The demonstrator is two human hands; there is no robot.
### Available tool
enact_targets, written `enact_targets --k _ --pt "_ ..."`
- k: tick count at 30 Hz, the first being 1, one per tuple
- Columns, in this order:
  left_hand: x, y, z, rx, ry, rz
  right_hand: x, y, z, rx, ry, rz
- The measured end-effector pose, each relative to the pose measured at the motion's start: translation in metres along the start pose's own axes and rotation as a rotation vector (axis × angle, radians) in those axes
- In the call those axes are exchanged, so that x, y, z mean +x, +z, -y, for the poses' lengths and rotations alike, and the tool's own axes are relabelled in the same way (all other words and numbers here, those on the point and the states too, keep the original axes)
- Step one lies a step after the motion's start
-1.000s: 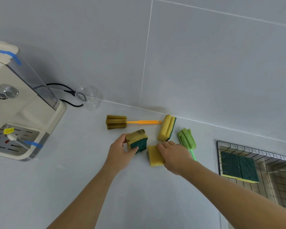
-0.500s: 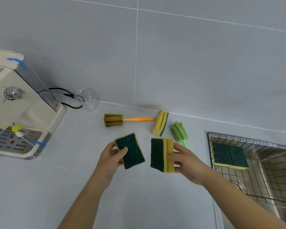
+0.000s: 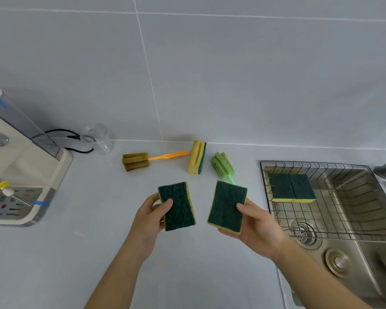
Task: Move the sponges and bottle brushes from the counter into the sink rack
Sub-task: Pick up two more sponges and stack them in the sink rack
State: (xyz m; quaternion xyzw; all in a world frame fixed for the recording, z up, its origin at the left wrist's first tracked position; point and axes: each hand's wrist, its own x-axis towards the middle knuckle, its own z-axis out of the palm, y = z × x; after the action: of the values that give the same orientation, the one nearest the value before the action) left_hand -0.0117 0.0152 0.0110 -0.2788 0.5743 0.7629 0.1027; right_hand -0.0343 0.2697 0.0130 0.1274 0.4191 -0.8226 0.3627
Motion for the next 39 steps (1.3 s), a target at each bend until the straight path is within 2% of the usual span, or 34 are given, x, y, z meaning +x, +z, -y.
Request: enact_targets --k 7,10,25,31,39 --pt "-0.005 0.047 0.014 0.073 -0.041 0.067 -0.039 -0.042 0.014 -0.049 -0.134 -0.278" --pt "-0.008 0.074 0.022 0.093 -0.048 0.084 -0.059 -0.067 0.023 -0.028 -0.167 -0.349" --pt "-0.026 0.202 0.067 0.158 -0.05 0.007 -0.115 -0.196 0.078 -0.088 -0.162 -0.42" --pt "-0.02 0.241 0.08 0.18 -0.07 -0.002 -0.115 -0.235 0.101 -0.098 -0.15 -0.437" --pt "0.021 0.301 0.072 0.334 -0.032 0.011 -0.09 -0.274 0.131 -0.137 -0.104 -0.461"
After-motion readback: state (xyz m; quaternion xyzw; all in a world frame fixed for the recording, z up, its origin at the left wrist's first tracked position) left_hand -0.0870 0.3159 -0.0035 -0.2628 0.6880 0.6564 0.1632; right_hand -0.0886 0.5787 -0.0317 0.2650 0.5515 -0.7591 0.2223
